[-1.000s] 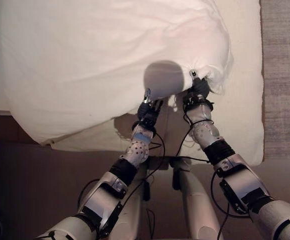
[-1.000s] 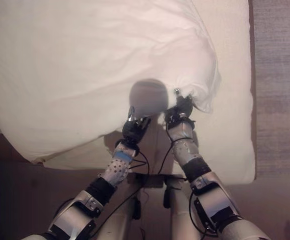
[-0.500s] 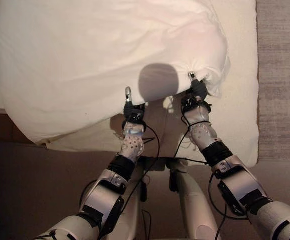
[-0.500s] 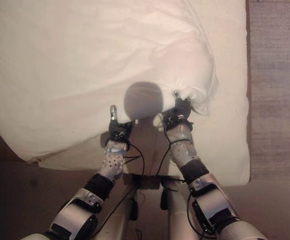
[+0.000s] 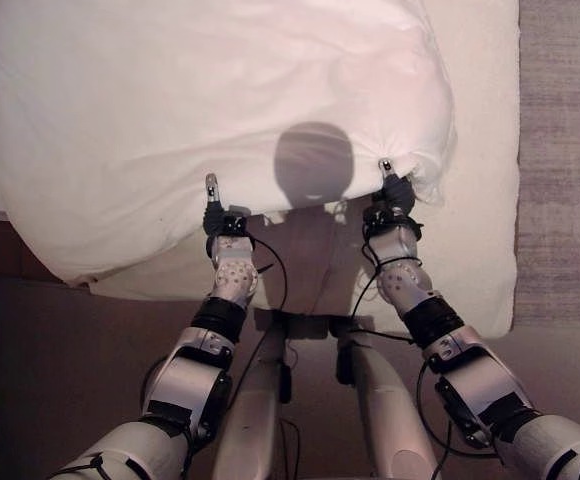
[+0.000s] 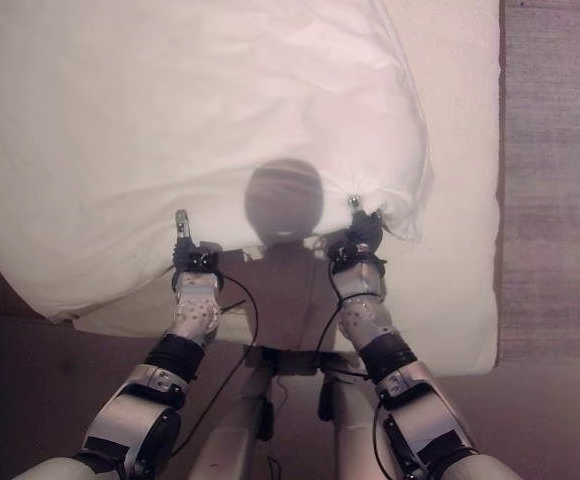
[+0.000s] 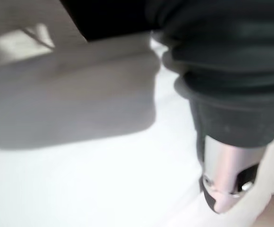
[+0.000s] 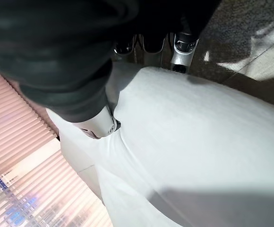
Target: Make the bed
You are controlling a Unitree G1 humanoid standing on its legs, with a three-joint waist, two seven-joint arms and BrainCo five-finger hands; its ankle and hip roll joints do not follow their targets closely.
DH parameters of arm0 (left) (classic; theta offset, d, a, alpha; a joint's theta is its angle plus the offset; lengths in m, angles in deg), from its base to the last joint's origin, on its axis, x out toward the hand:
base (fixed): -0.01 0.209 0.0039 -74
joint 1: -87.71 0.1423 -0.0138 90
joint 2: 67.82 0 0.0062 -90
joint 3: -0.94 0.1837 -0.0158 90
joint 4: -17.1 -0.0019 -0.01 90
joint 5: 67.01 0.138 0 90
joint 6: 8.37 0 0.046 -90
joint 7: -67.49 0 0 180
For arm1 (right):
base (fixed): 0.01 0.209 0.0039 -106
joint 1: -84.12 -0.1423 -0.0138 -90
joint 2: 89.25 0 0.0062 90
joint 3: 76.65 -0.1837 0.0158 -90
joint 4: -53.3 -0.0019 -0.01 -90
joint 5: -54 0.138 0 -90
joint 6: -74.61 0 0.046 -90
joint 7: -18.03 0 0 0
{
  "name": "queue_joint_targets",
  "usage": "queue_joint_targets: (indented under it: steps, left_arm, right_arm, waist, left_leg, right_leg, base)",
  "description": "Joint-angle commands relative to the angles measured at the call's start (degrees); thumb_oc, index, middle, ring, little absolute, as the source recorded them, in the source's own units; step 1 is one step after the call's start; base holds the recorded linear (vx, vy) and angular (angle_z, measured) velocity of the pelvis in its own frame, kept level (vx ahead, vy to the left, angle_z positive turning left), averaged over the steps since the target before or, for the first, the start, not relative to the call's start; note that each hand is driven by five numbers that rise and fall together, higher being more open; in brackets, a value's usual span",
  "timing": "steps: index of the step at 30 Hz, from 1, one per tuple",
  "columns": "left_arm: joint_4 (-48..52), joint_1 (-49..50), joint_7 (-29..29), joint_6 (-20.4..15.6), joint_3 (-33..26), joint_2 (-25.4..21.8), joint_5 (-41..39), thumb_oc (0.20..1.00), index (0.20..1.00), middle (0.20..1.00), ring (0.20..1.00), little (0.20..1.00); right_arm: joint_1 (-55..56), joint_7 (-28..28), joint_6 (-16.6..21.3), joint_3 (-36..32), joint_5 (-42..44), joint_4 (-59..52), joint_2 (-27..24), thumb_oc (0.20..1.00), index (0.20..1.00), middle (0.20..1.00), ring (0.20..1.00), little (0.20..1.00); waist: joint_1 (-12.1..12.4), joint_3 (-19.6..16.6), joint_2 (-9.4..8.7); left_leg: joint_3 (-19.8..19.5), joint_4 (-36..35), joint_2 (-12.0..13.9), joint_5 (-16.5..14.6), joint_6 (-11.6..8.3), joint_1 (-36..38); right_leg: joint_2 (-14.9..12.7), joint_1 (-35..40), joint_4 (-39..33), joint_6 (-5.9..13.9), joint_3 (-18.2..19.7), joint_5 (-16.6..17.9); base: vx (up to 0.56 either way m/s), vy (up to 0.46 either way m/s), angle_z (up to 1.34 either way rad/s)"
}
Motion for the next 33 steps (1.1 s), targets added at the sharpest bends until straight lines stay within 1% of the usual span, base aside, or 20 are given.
queue_joint_targets:
  steps: [1, 2, 3, 4, 5, 6, 12, 16, 17, 21, 22, 23, 24, 25, 26, 27, 29, 30, 32, 33]
  left_arm:
    - [-2.1, -2.7, 0.3, -3.0, -6.5, -10.9, 7.0, 1.000, 1.000, 1.000, 1.000, 1.000]
    - [-2.2, -2.5, 0.4, -2.9, -6.5, -11.3, 7.3, 1.000, 1.000, 1.000, 1.000, 1.000]
    - [-2.4, -2.3, 0.4, -2.4, -6.5, -11.8, 8.4, 0.856, 0.856, 0.856, 0.856, 0.856]
    - [-2.5, -2.2, 0.8, -2.2, -6.4, -12.4, 9.1, 0.561, 0.561, 0.561, 0.561, 0.561]
    - [-2.6, -2.1, 1.1, -1.9, -6.3, -12.8, 9.6, 0.341, 0.341, 0.341, 0.341, 0.341]
    - [-2.7, -1.4, 1.9, -1.3, -6.2, -13.8, 11.2, 0.200, 0.200, 0.200, 0.200, 0.200]
    - [-3.3, -0.4, 3.7, -0.2, -5.6, -15.5, 13.4, 0.200, 0.200, 0.200, 0.200, 0.200]
    - [-1.3, 1.1, 5.2, 0.1, -5.6, -15.6, 13.7, 0.200, 0.200, 0.200, 0.200, 0.200]
    - [0.2, 2.6, 6.1, 0.1, -5.9, -15.3, 13.5, 0.200, 0.200, 0.200, 0.200, 0.200]
    - [3.3, 5.8, 7.8, 0.4, -6.3, -14.0, 13.3, 0.200, 0.200, 0.200, 0.200, 0.200]
    - [3.3, 5.8, 7.8, 0.4, -6.3, -14.0, 13.3, 0.200, 0.200, 0.200, 0.200, 0.200]
    - [4.7, 7.5, 8.8, 0.6, -6.4, -12.5, 13.1, 0.200, 0.200, 0.200, 0.200, 0.200]
    - [5.4, 8.0, 9.4, 0.7, -6.1, -11.7, 13.0, 0.200, 0.200, 0.200, 0.200, 0.200]
    - [5.4, 8.0, 9.4, 0.7, -6.0, -11.6, 13.0, 0.200, 0.200, 0.200, 0.200, 0.200]
    - [6.2, 9.2, 10.1, 0.9, -5.5, -10.4, 13.1, 0.200, 0.200, 0.200, 0.200, 0.200]
    - [6.2, 9.3, 10.1, 0.9, -5.5, -10.3, 13.1, 0.200, 0.200, 0.200, 0.200, 0.200]
    - [6.8, 10.7, 10.9, 1.0, -5.6, -9.3, 12.7, 0.200, 0.200, 0.200, 0.200, 0.200]
    - [7.1, 11.1, 10.8, 0.9, -5.7, -9.0, 12.8, 0.200, 0.200, 0.200, 0.200, 0.200]
    - [8.2, 12.3, 10.9, 0.4, -6.0, -8.8, 12.7, 0.200, 0.200, 0.200, 0.200, 0.200]
    - [8.2, 12.7, 10.7, 0.0, -6.4, -8.5, 12.2, 0.200, 0.200, 0.200, 0.200, 0.200]
  right_arm:
    - [3.5, 0.7, 7.5, -9.5, -1.9, -5.7, -2.6, 0.200, 0.200, 0.200, 0.200, 0.200]
    - [3.8, 1.0, 7.5, -9.4, -1.9, -5.5, -2.7, 0.200, 0.200, 0.200, 0.200, 0.200]
    - [4.2, 1.3, 7.4, -9.4, -1.9, -5.5, -2.7, 0.200, 0.200, 0.200, 0.200, 0.200]
    - [4.6, 1.7, 7.4, -9.5, -1.7, -5.3, -2.7, 0.200, 0.200, 0.200, 0.200, 0.200]
    - [4.7, 2.1, 7.4, -9.4, -1.6, -5.1, -2.9, 0.200, 0.200, 0.200, 0.200, 0.200]
    - [5.3, 3.1, 7.2, -9.3, -1.4, -4.8, -2.9, 0.200, 0.200, 0.200, 0.200, 0.200]
    - [6.2, 4.8, 6.8, -9.1, -0.8, -3.2, -2.9, 0.200, 0.200, 0.200, 0.200, 0.200]
    - [6.8, 5.4, 5.9, -8.9, -0.9, -2.9, -3.1, 0.200, 0.200, 0.200, 0.200, 0.200]
    - [7.5, 5.9, 5.1, -9.1, -0.8, -2.6, -3.2, 0.200, 0.200, 0.200, 0.200, 0.200]
    - [9.9, 6.9, 3.4, -9.5, -0.8, -1.7, -3.0, 0.200, 0.200, 0.200, 0.200, 0.200]
    - [10.0, 6.9, 3.4, -9.5, -0.8, -1.7, -3.0, 0.200, 0.200, 0.200, 0.200, 0.200]
    - [12.3, 7.6, 2.3, -10.0, -1.1, -0.9, -2.8, 0.200, 0.200, 0.200, 0.200, 0.200]
    - [13.3, 7.6, 2.3, -10.4, -1.3, -0.7, -2.9, 0.200, 0.200, 0.200, 0.200, 0.200]
    - [13.4, 7.6, 2.3, -10.4, -1.4, -0.7, -2.9, 0.200, 0.200, 0.200, 0.200, 0.200]
    - [15.0, 7.8, 2.0, -11.0, -1.4, -0.5, -2.6, 0.200, 0.200, 0.200, 0.200, 0.200]
    - [15.0, 7.8, 2.0, -11.0, -1.4, -0.5, -2.6, 0.200, 0.200, 0.200, 0.200, 0.200]
    - [16.1, 8.2, 1.7, -10.8, -1.3, 0.4, -2.2, 0.200, 0.200, 0.200, 0.200, 0.200]
    - [16.4, 8.4, 1.5, -10.6, -1.5, 0.3, -2.0, 0.200, 0.200, 0.200, 0.200, 0.200]
    - [16.8, 8.7, 1.1, -10.0, -1.6, 0.6, -1.0, 0.200, 0.200, 0.200, 0.200, 0.200]
    - [16.9, 8.8, 1.0, -9.6, -1.6, 0.9, -0.6, 0.200, 0.200, 0.200, 0.200, 0.200]
  waist:
    - [0.9, -1.7, -4.52]
    - [0.9, -1.7, -4.54]
    - [0.9, -1.8, -4.54]
    - [0.9, -1.8, -4.50]
    - [0.9, -1.8, -4.52]
    - [0.9, -1.9, -4.50]
    - [1.0, -2.1, -4.12]
    - [1.2, -2.0, -3.63]
    - [1.5, -2.0, -3.15]
    - [2.0, -2.0, -2.18]
    - [2.0, -2.0, -2.18]
    - [2.4, -2.0, -1.69]
    - [2.5, -2.2, -1.27]
    - [2.3, -2.2, -1.18]
    - [2.3, -2.6, -0.73]
    - [2.1, -2.6, -0.67]
    - [1.9, -3.3, -0.42]
    - [1.9, -3.3, -0.55]
    - [2.1, -3.6, -0.91]
    - [2.3, -3.8, -1.14]
  left_leg:
    - [1.8, 4.4, -0.8, -7.8, -2.52, 2.0]
    - [1.7, 4.4, -0.8, -7.8, -2.50, 2.0]
    - [1.7, 4.3, -0.8, -7.7, -2.50, 2.0]
    - [1.7, 4.4, -0.7, -7.7, -2.51, 2.0]
    - [1.8, 4.4, -0.7, -7.7, -2.49, 1.9]
    - [1.9, 4.5, -0.7, -7.7, -2.50, 1.9]
    - [1.9, 4.9, -0.8, -7.9, -2.41, 1.8]
    - [1.6, 6.8, -0.9, -8.6, -2.14, 1.4]
    - [1.4, 8.2, -1.0, -9.1, -1.99, 1.4]
    - [-0.2, 10.9, -1.5, -10.3, -1.99, 1.9]
    - [-0.2, 10.9, -1.5, -10.3, -1.99, 1.9]
    - [-1.6, 12.9, -1.9, -10.3, -2.82, 2.2]
    - [-2.1, 13.5, -2.0, -9.9, -3.53, 2.1]
    - [-2.3, 13.6, -2.1, -9.9, -3.57, 2.1]
    - [-3.5, 14.9, -2.2, -9.6, -4.37, 2.1]
    - [-3.6, 14.9, -2.2, -9.7, -4.38, 2.1]
    - [-4.5, 17.3, -2.3, -11.0, -4.20, 2.9]
    - [-4.7, 18.7, -1.9, -11.5, -4.22, 3.1]
    - [-5.9, 18.6, 0.5, -11.1, -4.54, 4.4]
    - [-7.2, 17.5, 2.5, -10.1, -5.05, 5.2]
  right_leg:
    - [-4.3, 5.7, -3.1, 6.12, 1.2, 4.3]
    - [-4.3, 5.7, -3.1, 6.09, 1.2, 4.3]
    - [-4.3, 5.6, -3.1, 6.09, 1.3, 4.3]
    - [-4.3, 5.6, -3.1, 6.07, 1.2, 4.3]
    - [-4.3, 5.6, -3.1, 6.04, 1.3, 4.3]
    - [-4.3, 5.5, -3.0, 6.02, 1.3, 4.3]
    - [-4.3, 5.5, -2.7, 5.95, 1.7, 4.2]
    - [-4.5, 5.2, -0.5, 5.68, 1.9, 3.4]
    - [-4.7, 4.9, 1.8, 5.36, 2.0, 2.3]
    - [-5.1, 5.4, 6.6, 4.53, 2.0, -0.7]
    - [-5.1, 5.4, 6.6, 4.54, 2.0, -0.7]
    - [-5.2, 6.9, 7.9, 3.41, 1.4, -2.3]
    - [-5.5, 7.5, 8.4, 3.01, 0.5, -2.8]
    - [-5.6, 7.6, 8.5, 2.99, 0.3, -2.9]
    - [-6.0, 8.5, 9.5, 2.51, -0.9, -3.9]
    - [-6.1, 8.6, 9.5, 2.50, -1.1, -4.0]
    - [-6.6, 10.4, 9.7, 2.33, -1.7, -4.5]
    - [-6.8, 11.4, 9.5, 2.34, -1.7, -4.5]
    - [-7.1, 13.8, 8.7, 2.76, -1.5, -4.4]
    - [-7.6, 14.6, 8.3, 3.22, -0.7, -4.1]
  base:
    - [0.00, 0.000, 0.00]
    - [0.00, 0.000, 0.00]
    - [0.00, 0.000, 0.00]
    - [0.00, 0.000, 0.00]
    - [0.00, 0.000, 0.00]
    - [0.00, 0.000, 0.00]
    - [0.00, 0.000, 0.00]
    - [-0.01, -0.005, 0.01]
    - [-0.02, -0.016, 0.05]
    - [-0.04, -0.056, 0.03]
    - [-0.07, -0.160, 0.21]
    - [-0.08, -0.194, 0.38]
    - [-0.08, -0.196, 0.50]
    - [-0.06, -0.134, 0.65]
    - [-0.04, -0.074, 0.64]
    - [-0.04, -0.088, 0.75]
    - [-0.01, -0.008, 0.55]
    - [0.01, 0.046, 0.33]
    - [0.03, 0.126, 0.18]
    - [0.03, 0.219, -0.08]
